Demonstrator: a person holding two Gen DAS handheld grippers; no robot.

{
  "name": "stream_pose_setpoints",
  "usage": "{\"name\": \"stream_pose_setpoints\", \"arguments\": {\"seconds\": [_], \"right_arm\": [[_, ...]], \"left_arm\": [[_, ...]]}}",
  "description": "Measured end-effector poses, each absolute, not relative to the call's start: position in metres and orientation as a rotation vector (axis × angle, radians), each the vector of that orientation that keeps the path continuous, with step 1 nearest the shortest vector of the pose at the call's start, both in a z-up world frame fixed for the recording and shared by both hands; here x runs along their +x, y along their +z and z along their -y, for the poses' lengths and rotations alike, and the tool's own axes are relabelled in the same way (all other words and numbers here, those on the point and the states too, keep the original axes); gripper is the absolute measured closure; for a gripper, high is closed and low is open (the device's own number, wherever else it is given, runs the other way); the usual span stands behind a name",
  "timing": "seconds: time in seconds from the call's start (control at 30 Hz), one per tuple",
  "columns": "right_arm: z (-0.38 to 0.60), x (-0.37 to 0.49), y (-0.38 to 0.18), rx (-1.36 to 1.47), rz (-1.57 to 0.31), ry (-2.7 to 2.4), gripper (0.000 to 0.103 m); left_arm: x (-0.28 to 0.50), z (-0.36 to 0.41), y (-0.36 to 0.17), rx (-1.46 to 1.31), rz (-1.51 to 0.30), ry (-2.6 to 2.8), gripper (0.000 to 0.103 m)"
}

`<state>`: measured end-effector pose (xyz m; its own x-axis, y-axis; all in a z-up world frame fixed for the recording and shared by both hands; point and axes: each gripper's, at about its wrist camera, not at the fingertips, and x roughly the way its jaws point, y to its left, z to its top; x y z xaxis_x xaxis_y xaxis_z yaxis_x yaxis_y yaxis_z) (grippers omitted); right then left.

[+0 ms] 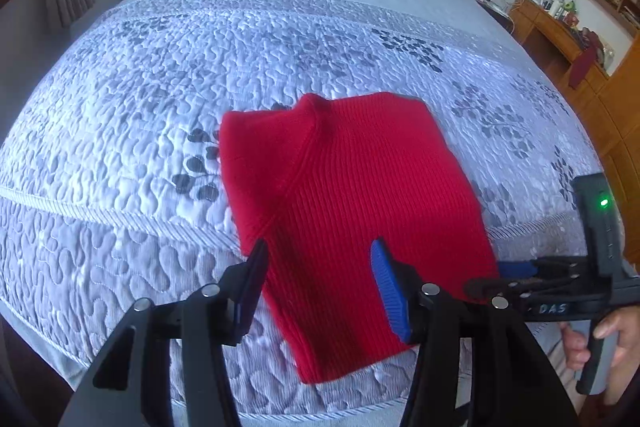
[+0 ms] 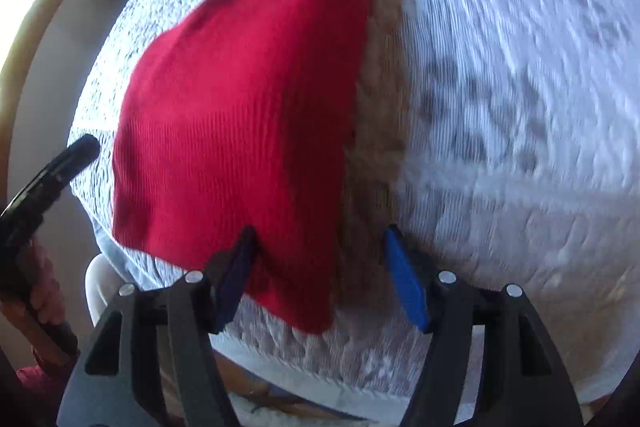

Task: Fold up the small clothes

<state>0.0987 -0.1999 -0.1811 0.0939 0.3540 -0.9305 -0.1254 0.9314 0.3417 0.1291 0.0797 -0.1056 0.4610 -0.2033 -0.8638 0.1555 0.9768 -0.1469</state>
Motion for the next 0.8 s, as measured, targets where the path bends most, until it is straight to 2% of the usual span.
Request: {"name": "stream_pose_setpoints", "arguments": {"seconds": [0.1,0.17,0.23,0.33,0.47,0.67,0.73,0.8], "right_arm": [[0.204,0.093,-0.186,0.224,-1.426,0.362,0.039],[0.203,0.092,-0.184,0.235,-1.425,0.367,0.050],[0.205,0.093,-0.186,0.279,-1.438,0.400,0.075],[0.205,0.092,-0.185,0.342,-1.447,0.433,0.086],[0.203,0.085,-0.174,0.278,-1.419,0.439,0.087],[0.199,0.089,-0.191,0.227,-1.469,0.422,0.084],[0.199,0.090,-0.181,0.202,-1.462,0.436,0.074],[0.198,0.095,-0.167,0.181,-1.424,0.445,0.069]], "left_arm": [[0.124,-0.078,-0.107,-0.043,-1.068,-0.211,0.048],[0.122,-0.077,-0.107,-0.043,-1.069,-0.214,0.047],[0.121,-0.076,-0.110,-0.035,-1.068,-0.207,0.045],[0.120,-0.077,-0.117,-0.031,-1.085,-0.193,0.043],[0.120,-0.084,-0.136,-0.026,-1.122,-0.168,0.042],[0.128,-0.109,-0.169,-0.138,-1.206,-0.176,0.041],[0.133,-0.120,-0.165,-0.193,-1.200,-0.193,0.039],[0.141,-0.131,-0.159,-0.220,-1.182,-0.187,0.037]]}}
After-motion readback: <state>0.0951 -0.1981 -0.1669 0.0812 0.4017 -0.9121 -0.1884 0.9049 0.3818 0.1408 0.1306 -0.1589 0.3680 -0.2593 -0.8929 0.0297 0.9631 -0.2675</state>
